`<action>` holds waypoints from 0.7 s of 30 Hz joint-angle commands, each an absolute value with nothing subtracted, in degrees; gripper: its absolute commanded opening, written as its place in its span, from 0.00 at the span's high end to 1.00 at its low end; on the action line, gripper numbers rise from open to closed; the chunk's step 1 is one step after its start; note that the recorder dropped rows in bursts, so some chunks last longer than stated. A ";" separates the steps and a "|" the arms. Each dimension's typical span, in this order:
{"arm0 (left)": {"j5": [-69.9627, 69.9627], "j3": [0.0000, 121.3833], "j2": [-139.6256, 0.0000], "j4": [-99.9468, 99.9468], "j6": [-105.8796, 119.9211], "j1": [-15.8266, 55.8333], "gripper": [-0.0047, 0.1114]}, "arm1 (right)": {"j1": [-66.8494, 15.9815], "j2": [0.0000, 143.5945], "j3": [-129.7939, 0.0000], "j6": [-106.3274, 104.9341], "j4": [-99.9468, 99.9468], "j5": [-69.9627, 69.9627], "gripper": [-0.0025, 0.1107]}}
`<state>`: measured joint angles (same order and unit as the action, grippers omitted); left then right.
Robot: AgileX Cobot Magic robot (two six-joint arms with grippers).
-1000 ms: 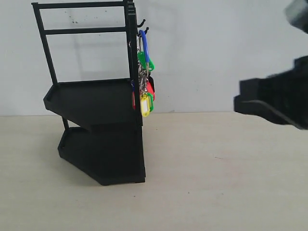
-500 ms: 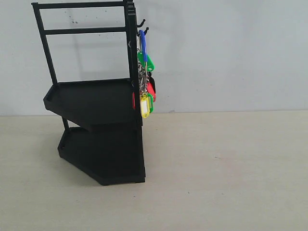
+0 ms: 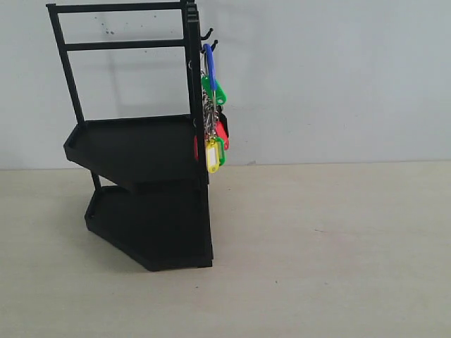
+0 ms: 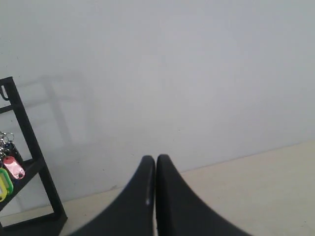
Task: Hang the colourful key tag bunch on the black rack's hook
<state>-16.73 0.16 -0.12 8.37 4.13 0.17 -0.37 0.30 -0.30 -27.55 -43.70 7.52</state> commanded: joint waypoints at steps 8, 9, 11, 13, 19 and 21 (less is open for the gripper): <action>-16.34 0.00 0.00 8.09 4.33 0.04 0.92 | 0.00 0.00 0.00 -20.71 -22.65 -8.90 0.98; -16.34 0.00 0.00 8.09 4.33 0.04 0.92 | 0.00 0.00 0.00 -15.77 -17.65 -10.85 0.98; -16.34 0.00 0.00 8.09 4.33 0.04 0.92 | -0.04 0.00 0.00 -5.43 -8.53 -15.88 0.98; -16.34 0.00 0.00 8.09 4.33 0.04 0.92 | 0.07 0.00 0.00 0.94 -3.85 -19.70 0.98; -16.34 0.00 0.00 8.09 4.33 0.04 0.92 | 0.07 0.00 0.00 4.73 -1.91 -19.89 0.98; -16.34 0.00 0.00 8.09 4.33 0.04 0.92 | 0.07 0.00 0.00 4.73 -1.91 -19.89 0.98</action>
<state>-16.73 0.16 -0.12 8.37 4.13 0.17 -0.14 0.30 0.07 4.02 -2.91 -19.83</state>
